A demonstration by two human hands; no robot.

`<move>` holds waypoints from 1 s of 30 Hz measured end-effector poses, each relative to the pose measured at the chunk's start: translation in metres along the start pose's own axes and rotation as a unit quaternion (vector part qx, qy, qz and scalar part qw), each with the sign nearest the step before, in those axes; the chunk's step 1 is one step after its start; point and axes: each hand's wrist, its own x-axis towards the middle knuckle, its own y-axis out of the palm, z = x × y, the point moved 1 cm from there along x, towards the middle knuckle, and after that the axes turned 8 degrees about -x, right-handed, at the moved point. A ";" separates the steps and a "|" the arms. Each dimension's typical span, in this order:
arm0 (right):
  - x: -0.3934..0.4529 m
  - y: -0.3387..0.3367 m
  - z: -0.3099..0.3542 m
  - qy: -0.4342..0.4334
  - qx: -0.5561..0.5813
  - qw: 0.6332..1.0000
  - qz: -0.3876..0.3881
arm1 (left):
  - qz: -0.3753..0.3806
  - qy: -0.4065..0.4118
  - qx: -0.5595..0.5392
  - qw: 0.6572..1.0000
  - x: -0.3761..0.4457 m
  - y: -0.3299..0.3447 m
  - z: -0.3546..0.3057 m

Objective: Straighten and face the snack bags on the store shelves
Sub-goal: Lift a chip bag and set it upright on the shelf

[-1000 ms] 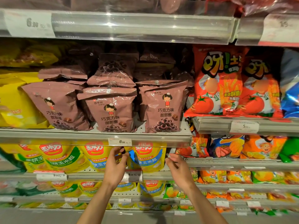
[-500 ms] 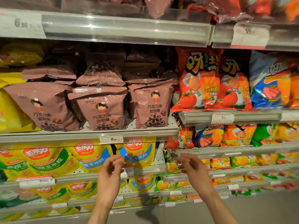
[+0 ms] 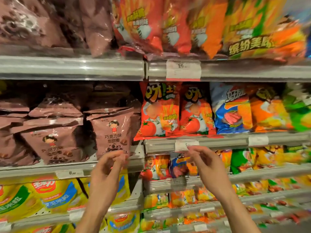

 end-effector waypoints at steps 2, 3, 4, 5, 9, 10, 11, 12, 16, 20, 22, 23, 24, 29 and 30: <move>0.022 -0.033 0.005 -0.032 0.004 0.999 -0.003 | -0.006 0.029 -0.009 1.000 0.001 0.039 -0.014; 0.033 -0.050 0.008 -0.049 0.004 0.999 -0.002 | -0.005 0.038 -0.014 0.999 0.000 0.059 -0.022; 0.043 -0.063 0.011 -0.062 0.005 0.998 -0.001 | -0.003 0.046 -0.019 0.999 0.000 0.075 -0.030; 0.052 -0.075 0.015 -0.075 0.007 0.997 0.000 | 0.002 0.061 -0.018 0.998 -0.001 0.090 -0.038; 0.088 -0.137 0.032 -0.138 0.020 0.990 -0.009 | 0.003 0.131 -0.013 0.991 -0.003 0.161 -0.083; 0.095 -0.150 0.037 -0.157 0.014 0.987 -0.007 | 0.000 0.148 -0.008 0.989 -0.003 0.176 -0.095; 0.101 -0.162 0.042 -0.175 0.010 0.985 -0.005 | 0.002 0.169 0.001 0.986 -0.002 0.189 -0.106; 0.107 -0.175 0.047 -0.191 0.011 0.981 -0.003 | 0.004 0.188 0.009 0.982 -0.002 0.201 -0.117; 0.123 -0.216 0.067 -0.245 -0.014 0.969 -0.015 | 0.024 0.248 0.041 0.968 0.000 0.238 -0.158; 0.140 -0.250 0.085 -0.283 -0.073 0.956 -0.040 | 0.070 0.302 0.120 0.943 0.010 0.263 -0.189; 0.149 -0.265 0.094 -0.300 -0.111 0.945 -0.060 | 0.092 0.337 0.163 0.923 0.017 0.273 -0.203; 0.154 -0.272 0.098 -0.303 -0.125 0.942 -0.068 | 0.097 0.360 0.186 0.909 0.021 0.278 -0.210; 0.159 -0.279 0.102 -0.302 -0.137 0.941 -0.075 | 0.102 0.381 0.207 0.895 0.025 0.282 -0.216; 0.174 -0.307 0.113 -0.287 -0.208 0.932 -0.078 | 0.139 0.447 0.256 0.846 0.039 0.306 -0.236; 0.175 -0.312 0.113 -0.286 -0.218 0.930 -0.080 | 0.150 0.452 0.260 0.840 0.041 0.310 -0.237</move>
